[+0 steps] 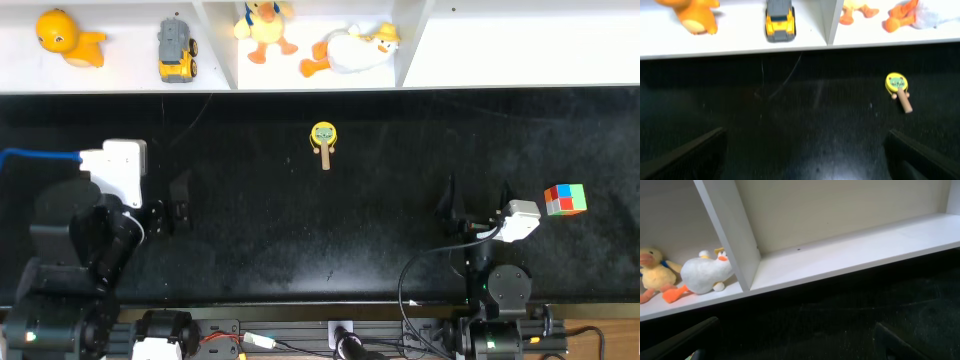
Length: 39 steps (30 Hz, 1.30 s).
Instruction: Store Toys
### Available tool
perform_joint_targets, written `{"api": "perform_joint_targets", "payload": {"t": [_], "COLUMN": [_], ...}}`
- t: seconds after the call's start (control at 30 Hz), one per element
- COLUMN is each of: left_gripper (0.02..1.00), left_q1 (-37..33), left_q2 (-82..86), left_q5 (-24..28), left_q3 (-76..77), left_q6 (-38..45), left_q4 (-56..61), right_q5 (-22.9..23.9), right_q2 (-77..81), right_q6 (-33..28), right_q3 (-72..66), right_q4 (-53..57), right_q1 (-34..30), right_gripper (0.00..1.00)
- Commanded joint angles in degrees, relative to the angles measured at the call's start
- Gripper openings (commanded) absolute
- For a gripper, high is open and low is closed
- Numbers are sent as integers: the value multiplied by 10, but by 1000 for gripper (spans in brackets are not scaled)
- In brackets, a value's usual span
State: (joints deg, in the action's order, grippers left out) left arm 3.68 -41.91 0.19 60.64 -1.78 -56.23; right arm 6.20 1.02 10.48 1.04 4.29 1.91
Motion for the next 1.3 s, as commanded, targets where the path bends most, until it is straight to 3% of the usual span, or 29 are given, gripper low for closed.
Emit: {"api": "perform_joint_targets", "payload": {"t": [0.03,0.37,0.6,0.93,1.3], "left_gripper": [998,998,998,998,998], "left_q1": [2,-6,-94,-97,-92], "left_q2": [-5,56,278,369,418], "left_q5": [2,-2,37,42,40], "left_q3": [-7,-57,-299,-529,-589], "left_q6": [-15,-13,-15,-118,-115], "left_q4": [-18,-12,183,430,489], "right_q5": [-2,-2,-2,-2,-2], "right_q2": [0,0,0,0,0], "right_q6": [0,0,0,0,0], "right_q3": [-8,-8,-8,-8,-8], "right_q4": [-2,-2,-2,-2,-2], "right_q1": [3,3,3,3,3], "right_gripper": [998,993,996,996,996]}}
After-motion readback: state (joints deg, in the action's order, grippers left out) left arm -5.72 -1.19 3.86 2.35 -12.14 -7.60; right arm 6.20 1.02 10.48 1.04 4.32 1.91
